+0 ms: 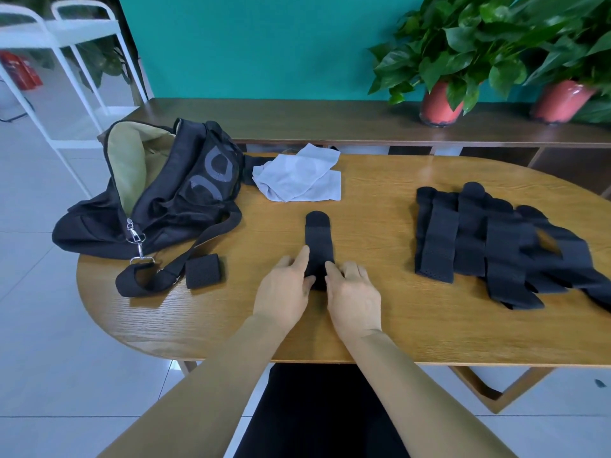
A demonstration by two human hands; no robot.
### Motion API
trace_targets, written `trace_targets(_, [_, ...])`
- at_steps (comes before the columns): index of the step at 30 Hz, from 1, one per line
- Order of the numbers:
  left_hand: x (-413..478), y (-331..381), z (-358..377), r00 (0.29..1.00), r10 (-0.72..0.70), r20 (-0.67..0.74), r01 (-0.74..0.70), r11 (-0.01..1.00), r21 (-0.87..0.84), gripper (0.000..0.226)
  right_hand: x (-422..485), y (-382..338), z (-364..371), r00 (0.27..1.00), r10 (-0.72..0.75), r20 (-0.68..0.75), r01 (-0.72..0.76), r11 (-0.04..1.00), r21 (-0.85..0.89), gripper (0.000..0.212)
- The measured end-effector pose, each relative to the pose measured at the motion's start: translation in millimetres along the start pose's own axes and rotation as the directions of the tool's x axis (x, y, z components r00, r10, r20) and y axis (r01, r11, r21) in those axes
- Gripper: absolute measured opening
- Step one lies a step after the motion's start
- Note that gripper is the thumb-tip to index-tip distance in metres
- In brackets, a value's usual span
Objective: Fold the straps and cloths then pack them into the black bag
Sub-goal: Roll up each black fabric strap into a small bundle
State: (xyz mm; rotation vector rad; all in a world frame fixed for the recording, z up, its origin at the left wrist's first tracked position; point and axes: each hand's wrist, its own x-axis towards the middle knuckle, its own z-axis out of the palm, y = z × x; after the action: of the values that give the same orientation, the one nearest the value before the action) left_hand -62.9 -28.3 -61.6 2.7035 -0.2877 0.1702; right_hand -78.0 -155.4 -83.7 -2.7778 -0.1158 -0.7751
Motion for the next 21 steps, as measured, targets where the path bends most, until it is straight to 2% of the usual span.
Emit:
trace_targets(2, [0.0,-3.5,4.6,0.996,0.085,-0.034,-0.083,0.996,0.045,0.046,0.2,0.9,1.5,1.0,-0.004,0.009,0.004,1.0,-0.015,0.025])
trace_targets(4, [0.4,-5.2,7.3,0.989,0.145,-0.008,-0.142,0.982,0.126,0.038,1.5,2.7,3.3,1.0,-0.021,0.017,0.021,0.999,-0.031,0.017])
trace_targets(8, [3.6,-6.4,2.2,0.968,0.198,0.155,-0.219,0.967,0.132,0.049,3.9,5.4,4.9,0.991,-0.115,0.069,0.115,0.993,0.002,0.014])
trace_targets(11, [6.8,-8.3,-5.6,0.953,0.214,0.213,-0.242,0.964,0.114,0.057,1.0,6.4,-0.9,0.979,-0.112,0.173,0.098,0.992,0.084,0.03])
trace_targets(14, [5.3,-9.7,-8.1,0.946,0.249,0.206,-0.27,0.96,0.08,0.052,-3.2,8.8,-13.4,0.96,-0.121,0.251,0.092,0.988,0.126,0.037])
trace_targets(18, [-7.5,-13.2,-8.9,0.942,0.289,0.171,-0.294,0.956,0.006,0.042,-12.7,15.4,-25.3,0.965,-0.156,0.213,0.116,0.975,0.188,0.034])
trace_targets(21, [-17.9,-9.6,-12.5,0.966,0.235,0.111,-0.221,0.967,-0.125,0.026,-18.7,15.3,-32.8,0.978,-0.039,0.206,-0.02,0.961,0.277,0.037])
